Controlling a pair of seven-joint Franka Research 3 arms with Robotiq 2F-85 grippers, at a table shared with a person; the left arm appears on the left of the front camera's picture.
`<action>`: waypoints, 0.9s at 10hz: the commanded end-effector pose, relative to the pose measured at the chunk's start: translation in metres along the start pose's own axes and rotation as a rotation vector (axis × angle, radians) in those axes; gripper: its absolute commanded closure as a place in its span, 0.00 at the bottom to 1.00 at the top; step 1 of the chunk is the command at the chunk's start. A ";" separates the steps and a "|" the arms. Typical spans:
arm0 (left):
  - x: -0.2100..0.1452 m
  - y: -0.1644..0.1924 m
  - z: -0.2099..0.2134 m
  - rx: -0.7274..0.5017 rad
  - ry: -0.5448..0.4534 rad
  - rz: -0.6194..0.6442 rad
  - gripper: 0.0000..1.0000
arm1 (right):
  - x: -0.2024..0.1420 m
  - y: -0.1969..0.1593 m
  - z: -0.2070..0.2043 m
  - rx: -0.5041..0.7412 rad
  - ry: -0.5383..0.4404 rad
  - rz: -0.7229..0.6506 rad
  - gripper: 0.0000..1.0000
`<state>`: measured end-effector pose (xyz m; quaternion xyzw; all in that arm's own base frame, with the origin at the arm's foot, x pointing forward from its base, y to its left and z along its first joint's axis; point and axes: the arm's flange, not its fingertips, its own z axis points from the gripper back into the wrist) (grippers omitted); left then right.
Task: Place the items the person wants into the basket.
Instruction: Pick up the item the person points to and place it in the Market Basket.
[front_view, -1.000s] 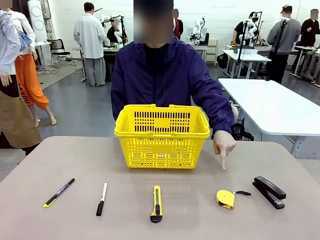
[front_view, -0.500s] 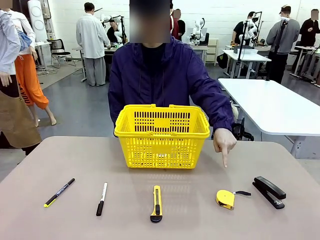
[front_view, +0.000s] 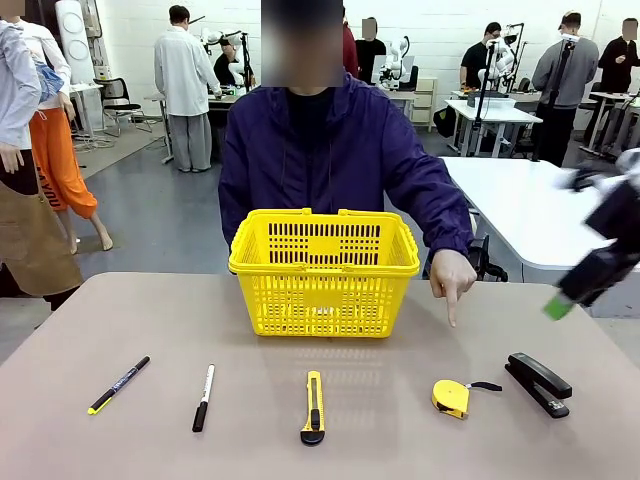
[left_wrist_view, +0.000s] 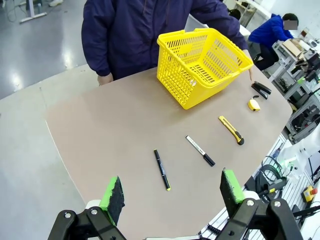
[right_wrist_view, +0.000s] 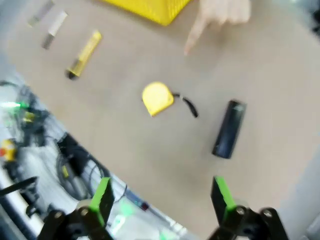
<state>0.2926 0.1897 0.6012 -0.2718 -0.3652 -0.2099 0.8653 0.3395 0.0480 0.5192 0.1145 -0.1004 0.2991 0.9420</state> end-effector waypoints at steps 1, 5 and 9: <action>0.000 0.002 0.002 -0.014 -0.016 -0.017 0.00 | 0.041 0.015 -0.017 -0.118 0.159 -0.053 0.00; 0.000 0.002 0.002 -0.014 -0.016 -0.017 0.00 | 0.076 0.045 -0.103 -0.202 0.268 -0.066 0.00; 0.000 0.002 0.002 -0.014 -0.016 -0.017 0.00 | 0.074 0.050 -0.113 -0.184 0.251 -0.047 0.00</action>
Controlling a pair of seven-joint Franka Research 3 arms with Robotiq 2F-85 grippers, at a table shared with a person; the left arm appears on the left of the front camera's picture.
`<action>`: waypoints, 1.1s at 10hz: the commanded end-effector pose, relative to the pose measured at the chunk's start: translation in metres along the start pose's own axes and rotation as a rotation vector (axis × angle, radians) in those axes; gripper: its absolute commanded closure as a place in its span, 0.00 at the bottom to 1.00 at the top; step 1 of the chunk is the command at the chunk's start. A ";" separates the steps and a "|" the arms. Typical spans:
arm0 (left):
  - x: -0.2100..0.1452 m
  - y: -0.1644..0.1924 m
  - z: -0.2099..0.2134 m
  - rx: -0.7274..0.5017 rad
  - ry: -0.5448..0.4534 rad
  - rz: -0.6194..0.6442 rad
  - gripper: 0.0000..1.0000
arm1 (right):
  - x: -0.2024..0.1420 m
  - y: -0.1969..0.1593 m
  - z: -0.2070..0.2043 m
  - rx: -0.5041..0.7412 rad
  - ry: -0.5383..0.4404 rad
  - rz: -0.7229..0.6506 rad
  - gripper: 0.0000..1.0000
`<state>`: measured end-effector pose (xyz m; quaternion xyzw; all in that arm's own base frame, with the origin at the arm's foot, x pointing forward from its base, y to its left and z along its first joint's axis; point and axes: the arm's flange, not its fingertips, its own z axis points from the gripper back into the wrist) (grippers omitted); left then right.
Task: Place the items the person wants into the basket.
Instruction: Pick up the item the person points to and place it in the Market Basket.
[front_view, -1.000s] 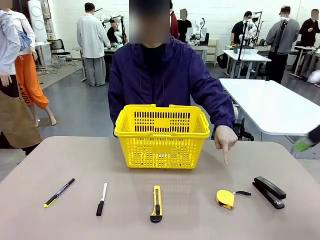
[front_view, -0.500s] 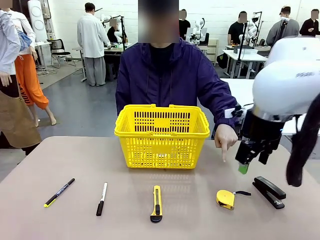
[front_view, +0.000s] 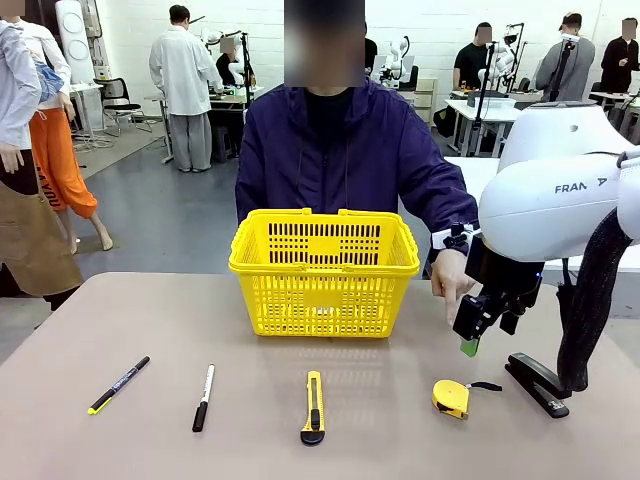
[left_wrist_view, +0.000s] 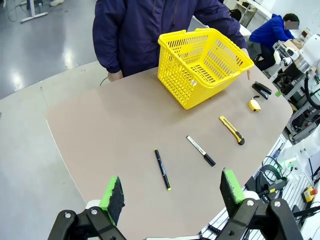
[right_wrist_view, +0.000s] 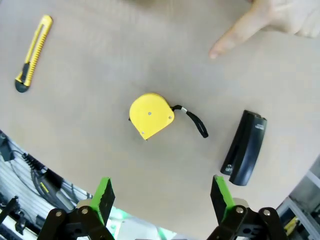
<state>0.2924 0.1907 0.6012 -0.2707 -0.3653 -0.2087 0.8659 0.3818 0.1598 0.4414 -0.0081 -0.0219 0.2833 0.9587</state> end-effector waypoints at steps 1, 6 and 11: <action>0.000 0.001 0.002 -0.017 -0.016 -0.018 0.00 | 0.001 -0.002 -0.003 0.009 0.031 -0.010 0.00; 0.000 0.001 0.002 -0.017 -0.016 -0.018 0.00 | 0.003 -0.004 -0.025 0.025 0.074 0.057 0.00; 0.000 0.001 0.002 -0.017 -0.016 -0.018 0.00 | 0.023 0.008 -0.076 0.038 0.060 0.364 0.00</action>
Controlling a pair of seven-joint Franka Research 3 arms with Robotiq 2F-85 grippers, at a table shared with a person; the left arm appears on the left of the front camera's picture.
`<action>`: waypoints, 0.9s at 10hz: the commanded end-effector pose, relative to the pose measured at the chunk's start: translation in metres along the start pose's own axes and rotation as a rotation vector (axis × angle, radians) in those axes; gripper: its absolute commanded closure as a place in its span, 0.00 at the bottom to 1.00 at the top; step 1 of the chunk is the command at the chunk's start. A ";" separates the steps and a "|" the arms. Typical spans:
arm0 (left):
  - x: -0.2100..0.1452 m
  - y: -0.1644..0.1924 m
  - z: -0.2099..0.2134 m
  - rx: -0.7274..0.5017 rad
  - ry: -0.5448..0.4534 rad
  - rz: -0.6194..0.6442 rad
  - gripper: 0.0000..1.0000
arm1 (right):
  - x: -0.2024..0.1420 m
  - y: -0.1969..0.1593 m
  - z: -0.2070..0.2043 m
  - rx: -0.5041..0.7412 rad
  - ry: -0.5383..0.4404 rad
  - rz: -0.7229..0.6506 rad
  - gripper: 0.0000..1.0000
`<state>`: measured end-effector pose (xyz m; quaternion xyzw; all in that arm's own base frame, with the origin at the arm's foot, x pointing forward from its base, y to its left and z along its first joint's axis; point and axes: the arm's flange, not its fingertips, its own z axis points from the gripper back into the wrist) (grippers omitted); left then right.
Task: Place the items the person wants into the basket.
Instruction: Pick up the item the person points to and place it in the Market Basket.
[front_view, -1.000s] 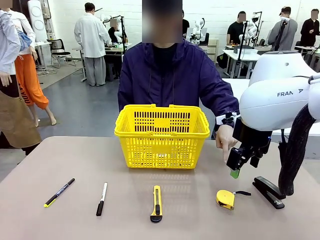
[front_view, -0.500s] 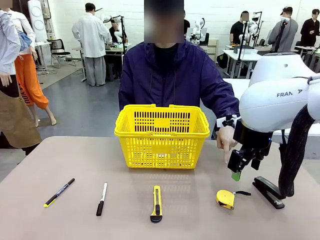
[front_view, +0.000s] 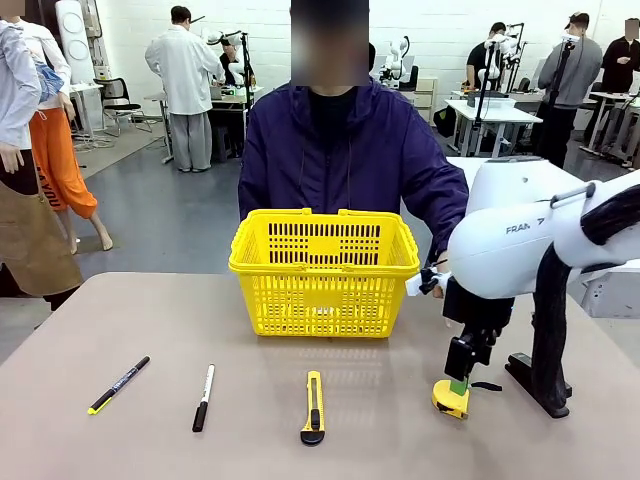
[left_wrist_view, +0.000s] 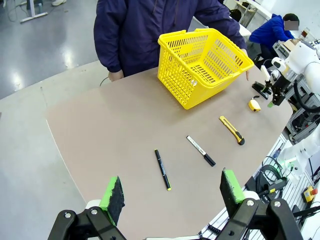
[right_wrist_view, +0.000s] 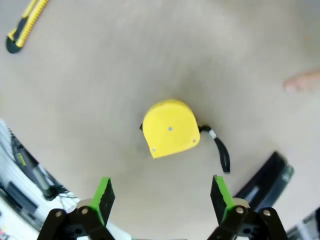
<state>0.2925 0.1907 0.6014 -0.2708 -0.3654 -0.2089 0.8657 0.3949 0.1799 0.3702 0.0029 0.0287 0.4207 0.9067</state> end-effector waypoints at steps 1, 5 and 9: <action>0.000 0.001 0.002 -0.017 -0.016 -0.018 0.00 | 0.008 -0.006 -0.011 -0.021 -0.019 0.119 0.00; 0.000 0.001 0.002 -0.017 -0.016 -0.018 0.00 | 0.016 -0.012 -0.035 0.002 -0.045 0.223 0.00; 0.000 0.001 0.002 -0.017 -0.016 -0.018 0.00 | 0.018 -0.017 -0.054 0.052 -0.035 0.289 0.00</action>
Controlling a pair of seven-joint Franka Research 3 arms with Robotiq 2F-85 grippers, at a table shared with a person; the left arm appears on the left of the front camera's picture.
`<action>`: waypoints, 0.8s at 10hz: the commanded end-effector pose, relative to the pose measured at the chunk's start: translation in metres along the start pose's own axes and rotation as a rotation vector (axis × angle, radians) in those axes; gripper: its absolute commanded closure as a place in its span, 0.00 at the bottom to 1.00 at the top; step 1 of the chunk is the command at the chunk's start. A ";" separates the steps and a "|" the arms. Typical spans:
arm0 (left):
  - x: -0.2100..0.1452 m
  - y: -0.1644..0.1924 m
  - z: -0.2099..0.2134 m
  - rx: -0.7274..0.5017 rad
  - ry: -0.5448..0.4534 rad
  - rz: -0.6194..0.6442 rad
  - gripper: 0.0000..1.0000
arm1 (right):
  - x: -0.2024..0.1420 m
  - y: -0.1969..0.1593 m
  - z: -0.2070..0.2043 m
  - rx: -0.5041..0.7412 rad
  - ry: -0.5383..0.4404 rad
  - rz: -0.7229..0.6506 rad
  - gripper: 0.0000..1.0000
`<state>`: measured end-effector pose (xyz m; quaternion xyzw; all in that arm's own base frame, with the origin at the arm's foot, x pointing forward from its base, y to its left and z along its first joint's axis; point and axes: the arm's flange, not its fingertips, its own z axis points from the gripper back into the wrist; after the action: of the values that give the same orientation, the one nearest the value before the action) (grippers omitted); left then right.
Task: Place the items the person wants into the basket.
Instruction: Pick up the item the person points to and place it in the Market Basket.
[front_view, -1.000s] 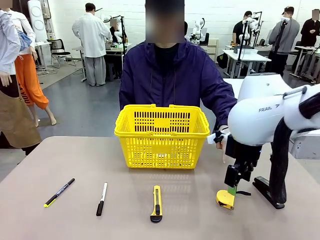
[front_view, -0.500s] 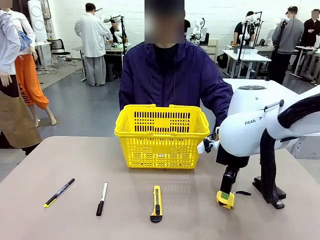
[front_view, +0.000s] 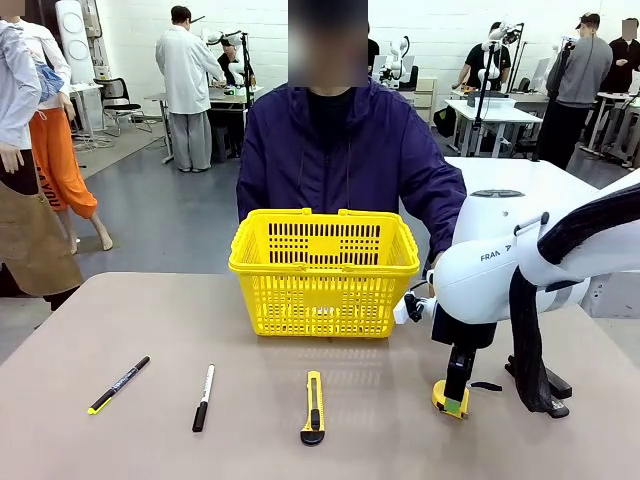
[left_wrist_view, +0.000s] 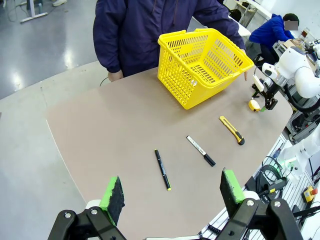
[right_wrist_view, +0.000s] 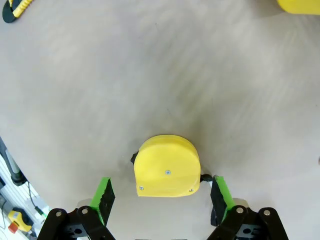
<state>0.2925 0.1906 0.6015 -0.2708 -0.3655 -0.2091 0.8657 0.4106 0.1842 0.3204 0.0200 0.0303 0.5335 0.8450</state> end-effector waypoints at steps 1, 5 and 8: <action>0.000 0.001 0.002 -0.017 -0.015 -0.018 0.00 | 0.003 -0.008 -0.010 0.018 -0.017 0.050 0.00; 0.000 0.001 0.002 -0.017 -0.015 -0.018 0.00 | 0.009 -0.006 -0.019 0.000 0.016 0.066 0.00; 0.000 0.001 0.002 -0.017 -0.015 -0.018 0.00 | 0.007 -0.004 -0.019 -0.064 0.026 0.067 0.00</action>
<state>0.2925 0.1906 0.6015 -0.2710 -0.3656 -0.2091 0.8655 0.4154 0.1903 0.3041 0.0154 0.0356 0.5601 0.8275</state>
